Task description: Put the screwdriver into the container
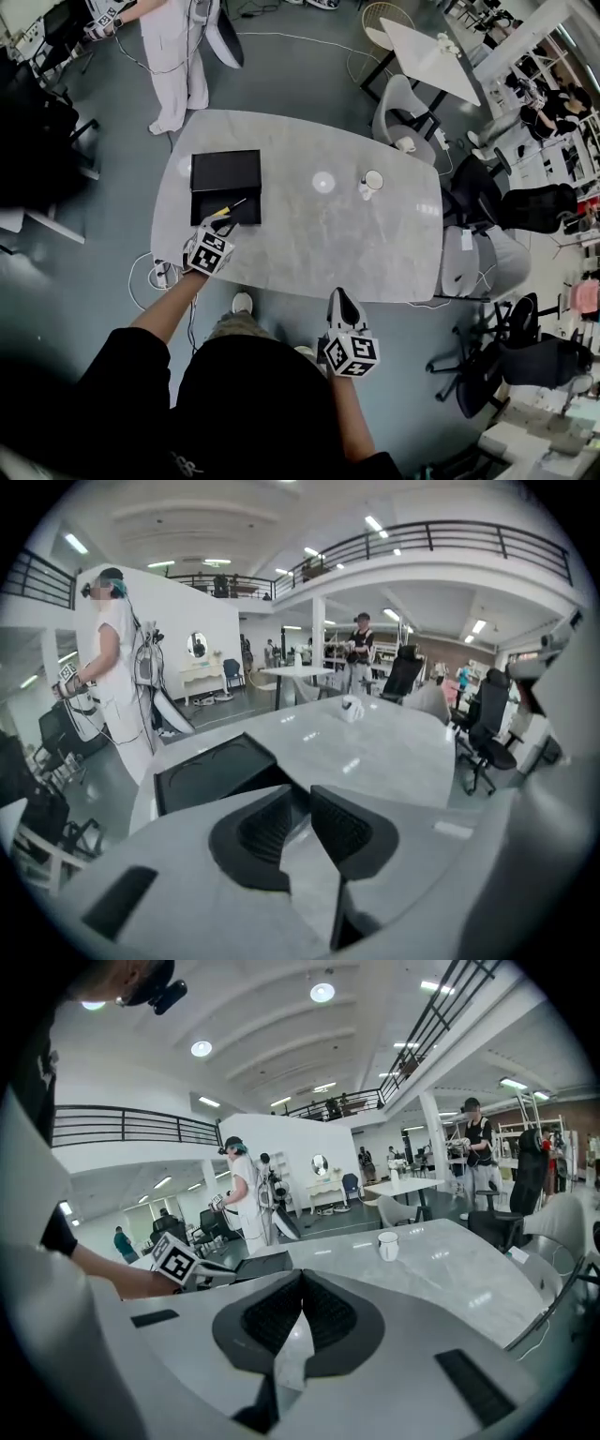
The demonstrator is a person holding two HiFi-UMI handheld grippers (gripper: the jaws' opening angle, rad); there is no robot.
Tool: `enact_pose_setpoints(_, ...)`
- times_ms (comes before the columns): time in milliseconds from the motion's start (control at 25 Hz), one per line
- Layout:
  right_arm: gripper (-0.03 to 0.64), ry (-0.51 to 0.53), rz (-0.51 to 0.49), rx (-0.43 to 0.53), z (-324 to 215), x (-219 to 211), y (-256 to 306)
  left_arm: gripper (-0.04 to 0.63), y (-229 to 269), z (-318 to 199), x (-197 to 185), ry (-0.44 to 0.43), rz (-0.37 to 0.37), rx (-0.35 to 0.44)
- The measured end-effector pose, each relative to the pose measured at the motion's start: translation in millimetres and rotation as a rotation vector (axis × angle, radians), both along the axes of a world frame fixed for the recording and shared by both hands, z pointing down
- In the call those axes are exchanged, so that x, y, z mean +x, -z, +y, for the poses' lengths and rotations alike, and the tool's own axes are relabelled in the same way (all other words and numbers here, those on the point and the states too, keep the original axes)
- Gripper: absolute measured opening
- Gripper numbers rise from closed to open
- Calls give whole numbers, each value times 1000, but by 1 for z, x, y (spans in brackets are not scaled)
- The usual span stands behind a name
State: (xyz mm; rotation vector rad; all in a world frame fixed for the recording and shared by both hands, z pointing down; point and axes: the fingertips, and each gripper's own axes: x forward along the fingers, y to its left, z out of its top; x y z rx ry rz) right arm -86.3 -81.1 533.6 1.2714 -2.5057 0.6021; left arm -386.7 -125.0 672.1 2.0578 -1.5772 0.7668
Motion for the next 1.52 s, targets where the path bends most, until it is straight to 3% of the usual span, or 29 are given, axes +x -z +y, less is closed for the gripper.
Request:
enact_pose_setpoints(160, 11, -59, -36, 16, -2, 53, 20, 68, 69, 19, 85, 30, 167, 119)
enact_pose_setpoints(400, 12, -146, -54, 112, 2, 136, 65, 31, 157, 35, 200, 25, 316, 311)
enact_pose_setpoints(680, 11, -199, -31, 209, 7, 224, 99, 17, 205, 53, 317, -86, 358, 375)
enact_pose_setpoints(1040, 11, -231, 6, 254, 23, 277, 102, 17, 216, 65, 389, -167, 335, 403)
enact_pose_setpoints(1520, 11, -200, 10, 247, 33, 280, 87, 17, 209, 81, 414, -165, 318, 405)
